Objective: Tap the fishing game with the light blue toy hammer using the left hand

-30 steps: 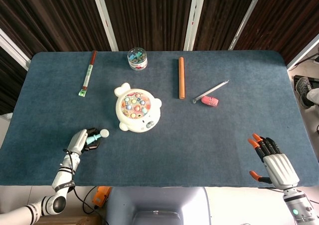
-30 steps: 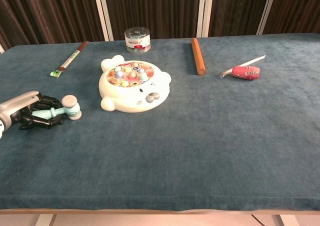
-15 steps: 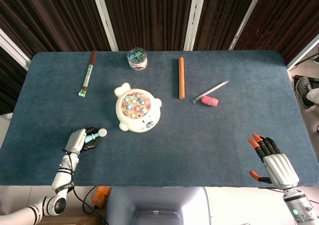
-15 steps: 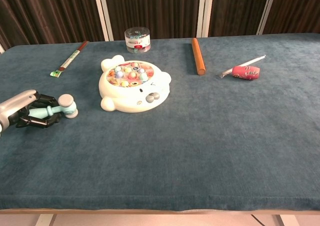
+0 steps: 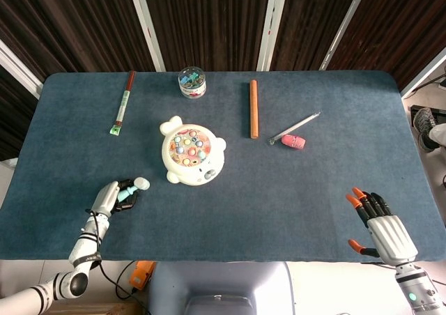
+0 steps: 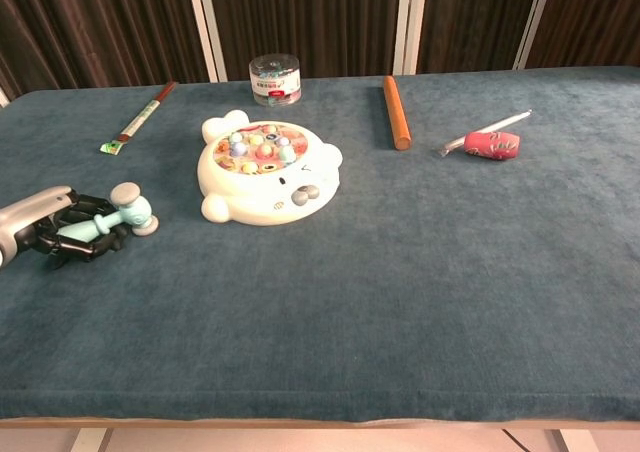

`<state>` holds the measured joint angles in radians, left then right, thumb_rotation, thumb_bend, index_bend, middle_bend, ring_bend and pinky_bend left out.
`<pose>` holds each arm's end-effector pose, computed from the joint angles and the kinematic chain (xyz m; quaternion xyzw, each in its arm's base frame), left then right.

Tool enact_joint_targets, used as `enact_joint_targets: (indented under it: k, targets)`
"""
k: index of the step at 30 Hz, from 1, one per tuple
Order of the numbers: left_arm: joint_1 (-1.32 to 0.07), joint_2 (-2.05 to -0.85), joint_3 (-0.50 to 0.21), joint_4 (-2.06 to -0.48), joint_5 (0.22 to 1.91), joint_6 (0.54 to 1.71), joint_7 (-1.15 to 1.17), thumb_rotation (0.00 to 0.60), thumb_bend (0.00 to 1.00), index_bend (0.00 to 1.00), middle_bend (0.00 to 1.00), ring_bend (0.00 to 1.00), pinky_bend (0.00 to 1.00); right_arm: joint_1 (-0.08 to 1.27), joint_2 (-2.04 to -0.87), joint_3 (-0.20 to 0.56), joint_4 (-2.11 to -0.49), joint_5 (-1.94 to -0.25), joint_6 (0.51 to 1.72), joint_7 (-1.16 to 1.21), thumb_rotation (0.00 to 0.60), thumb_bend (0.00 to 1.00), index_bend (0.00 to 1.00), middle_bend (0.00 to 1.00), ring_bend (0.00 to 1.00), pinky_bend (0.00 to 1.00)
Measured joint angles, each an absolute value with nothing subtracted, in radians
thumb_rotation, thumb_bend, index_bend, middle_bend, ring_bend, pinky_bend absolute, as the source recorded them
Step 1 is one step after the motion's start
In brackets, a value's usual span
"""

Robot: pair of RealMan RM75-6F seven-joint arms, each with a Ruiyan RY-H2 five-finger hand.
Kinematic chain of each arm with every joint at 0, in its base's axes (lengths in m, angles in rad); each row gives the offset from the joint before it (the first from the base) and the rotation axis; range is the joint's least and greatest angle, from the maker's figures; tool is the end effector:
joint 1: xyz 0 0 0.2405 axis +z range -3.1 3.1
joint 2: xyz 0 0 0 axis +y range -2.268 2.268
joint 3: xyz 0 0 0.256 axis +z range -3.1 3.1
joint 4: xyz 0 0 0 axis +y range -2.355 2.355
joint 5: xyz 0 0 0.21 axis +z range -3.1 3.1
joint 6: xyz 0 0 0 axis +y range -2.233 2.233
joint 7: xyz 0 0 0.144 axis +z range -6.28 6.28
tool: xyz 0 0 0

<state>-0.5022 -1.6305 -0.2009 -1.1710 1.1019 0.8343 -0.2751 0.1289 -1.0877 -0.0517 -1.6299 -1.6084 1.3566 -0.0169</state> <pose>-0.2846 0.3227 -0.0236 -0.5295 -0.6401 -0.3785 0.4083 -0.3050 -0.1686 0.1318 0.6814 -0.4029 0.3363 0.5101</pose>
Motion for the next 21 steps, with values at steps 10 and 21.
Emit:
enact_joint_targets:
  k: [10, 21]
  targets:
    - [-0.498, -1.677, -0.183, -1.09, 1.167, 0.931, -0.22, 0.502, 0.45, 0.44, 0.16, 0.04, 0.04, 0.128, -1.085, -0.053, -1.631, -1.609, 1.357, -0.015, 0.6, 0.36, 0.0, 0.0, 0.0, 0.0]
    - [-0.491, -1.709, -0.153, -1.022, 1.236, 0.989, -0.181, 0.493, 0.43, 0.44, 0.16, 0.04, 0.0, 0.128, -1.082, -0.055, -1.634, -1.61, 1.356, -0.013, 0.6, 0.36, 0.0, 0.0, 0.0, 0.0]
